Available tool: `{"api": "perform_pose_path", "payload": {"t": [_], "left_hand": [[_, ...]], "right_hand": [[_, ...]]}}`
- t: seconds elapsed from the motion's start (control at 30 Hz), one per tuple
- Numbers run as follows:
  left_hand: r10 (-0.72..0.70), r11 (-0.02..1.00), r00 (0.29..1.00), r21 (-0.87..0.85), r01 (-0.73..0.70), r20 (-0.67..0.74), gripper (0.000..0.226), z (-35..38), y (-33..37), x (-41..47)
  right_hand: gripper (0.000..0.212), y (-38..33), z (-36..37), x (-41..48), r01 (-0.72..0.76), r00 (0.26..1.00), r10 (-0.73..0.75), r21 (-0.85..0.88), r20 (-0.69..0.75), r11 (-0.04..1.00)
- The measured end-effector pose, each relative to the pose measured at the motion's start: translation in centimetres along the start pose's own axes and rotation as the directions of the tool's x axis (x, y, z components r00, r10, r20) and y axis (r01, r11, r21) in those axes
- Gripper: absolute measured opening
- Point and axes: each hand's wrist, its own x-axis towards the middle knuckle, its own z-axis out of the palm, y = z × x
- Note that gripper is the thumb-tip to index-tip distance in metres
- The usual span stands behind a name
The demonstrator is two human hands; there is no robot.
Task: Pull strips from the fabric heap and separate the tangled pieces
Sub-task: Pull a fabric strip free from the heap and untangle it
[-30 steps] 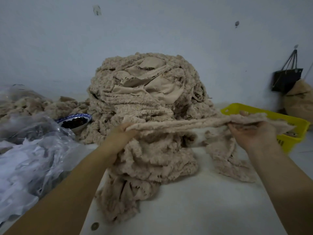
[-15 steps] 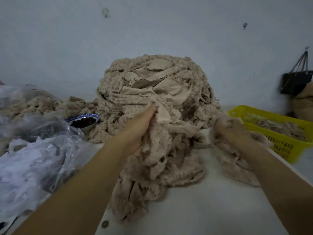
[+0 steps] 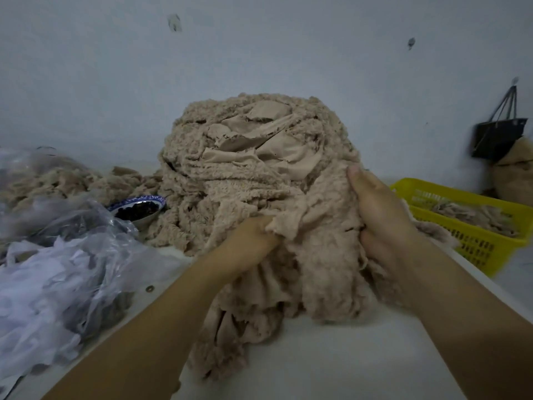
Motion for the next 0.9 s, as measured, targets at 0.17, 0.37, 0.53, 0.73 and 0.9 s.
{"api": "perform_pose_path", "payload": {"t": [0.17,0.37,0.53,0.73,0.9], "left_hand": [[-0.228,0.897,0.940,-0.430,0.101,-0.254,0.030,-2.8,-1.4,0.8],[-0.342,0.509,0.931,-0.858,0.070,-0.127,0.030,-4.1,0.9,1.6],[-0.406,0.503,0.897,-0.862,0.062,-0.173,0.020,-4.9,0.6,1.9],[-0.363,0.482,0.929,-0.868,0.117,-0.076,0.038,-3.5,0.7,1.0],[-0.149,0.966,0.984,-0.227,0.125,-0.094,0.042,-0.9,-1.0,-0.5]], "right_hand": [[0.028,0.4,-1.6,0.4,0.007,0.993,-0.022,-0.138,-0.113,0.990],[0.066,1.3,-2.1,-0.1,0.112,0.993,-0.077,-0.486,0.092,0.867],[0.051,1.3,-3.0,-0.2,0.136,0.985,-0.040,-0.611,0.167,0.780],[0.049,1.5,-3.6,-0.4,0.117,0.976,0.017,-0.595,0.215,0.796],[0.034,3.7,-2.9,-1.4,-0.012,0.992,0.044,-0.263,0.115,0.965]]}}
